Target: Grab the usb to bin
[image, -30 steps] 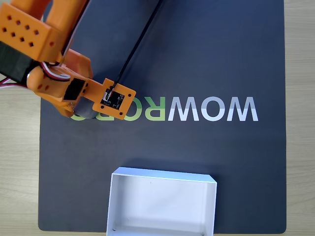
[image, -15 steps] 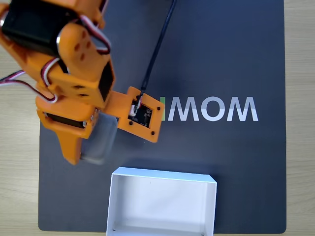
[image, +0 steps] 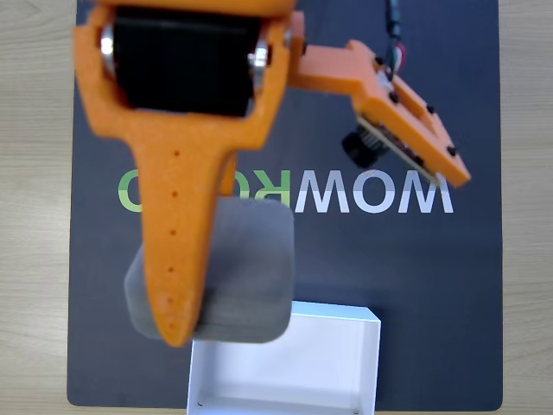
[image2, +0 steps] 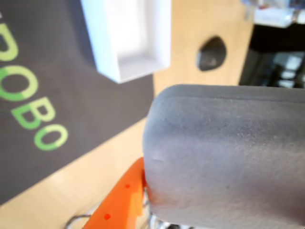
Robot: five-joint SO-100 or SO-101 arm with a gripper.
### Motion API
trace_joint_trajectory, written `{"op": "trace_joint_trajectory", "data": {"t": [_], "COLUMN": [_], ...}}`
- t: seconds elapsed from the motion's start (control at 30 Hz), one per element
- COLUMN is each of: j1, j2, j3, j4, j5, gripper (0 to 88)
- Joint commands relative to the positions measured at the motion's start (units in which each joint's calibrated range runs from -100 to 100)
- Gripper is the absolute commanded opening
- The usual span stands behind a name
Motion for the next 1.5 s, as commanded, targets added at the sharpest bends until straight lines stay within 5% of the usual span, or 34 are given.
{"op": "trace_joint_trajectory", "data": {"t": [0.0,0.6,1.03,1.47], "j1": [-1.6,-13.3,-13.4,-9.0], "j2": [-4.1,-24.4,-35.0,-8.9], "j3": [0.4,12.9,28.1,17.8], "j4": [5.4,22.3,0.9,-21.4], "j5": [-0.2,-2.8,-2.7,-2.8], "gripper": [15.7,15.7,15.7,15.6]}}
